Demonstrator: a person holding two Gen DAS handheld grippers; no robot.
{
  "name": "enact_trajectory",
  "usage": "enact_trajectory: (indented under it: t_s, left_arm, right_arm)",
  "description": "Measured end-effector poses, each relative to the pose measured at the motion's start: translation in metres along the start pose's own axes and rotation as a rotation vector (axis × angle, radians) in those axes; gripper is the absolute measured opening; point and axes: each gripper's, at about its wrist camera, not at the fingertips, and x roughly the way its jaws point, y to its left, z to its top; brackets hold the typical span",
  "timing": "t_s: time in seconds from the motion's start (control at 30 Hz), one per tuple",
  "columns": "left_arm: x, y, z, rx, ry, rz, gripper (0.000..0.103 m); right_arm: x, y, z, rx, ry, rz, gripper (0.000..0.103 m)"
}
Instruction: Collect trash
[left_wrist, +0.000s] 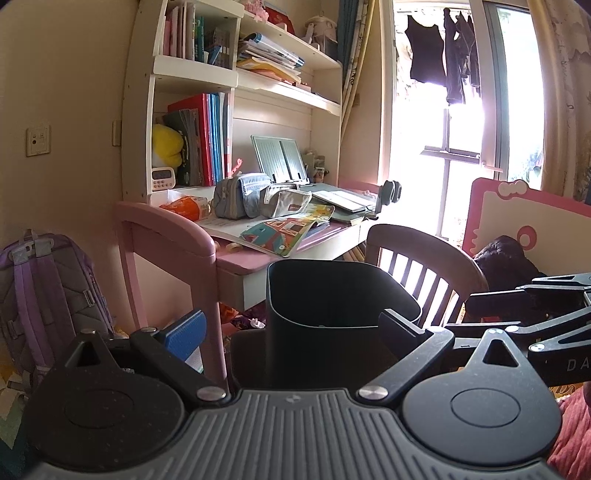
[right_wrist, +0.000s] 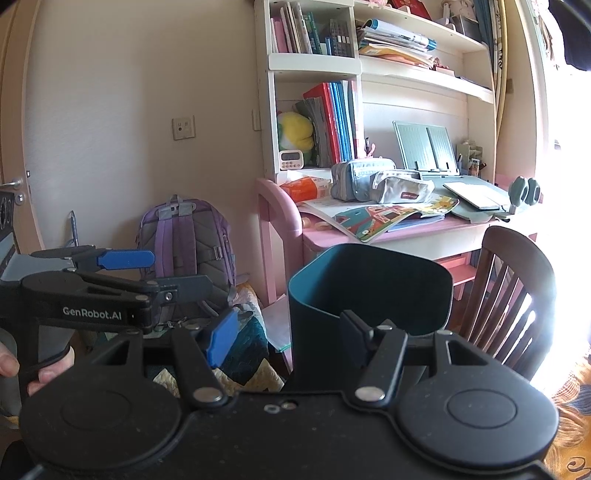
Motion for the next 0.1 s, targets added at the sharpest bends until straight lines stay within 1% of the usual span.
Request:
enact_trajectory:
  t_s: [0.1]
  left_arm:
    - [0.0010, 0.0012, -0.0017, -0.012, 0.009, -0.003, 0.100]
  right_arm:
    - [0.0013, 0.0002, -0.0031, 0.003, 0.008, 0.004, 0.061]
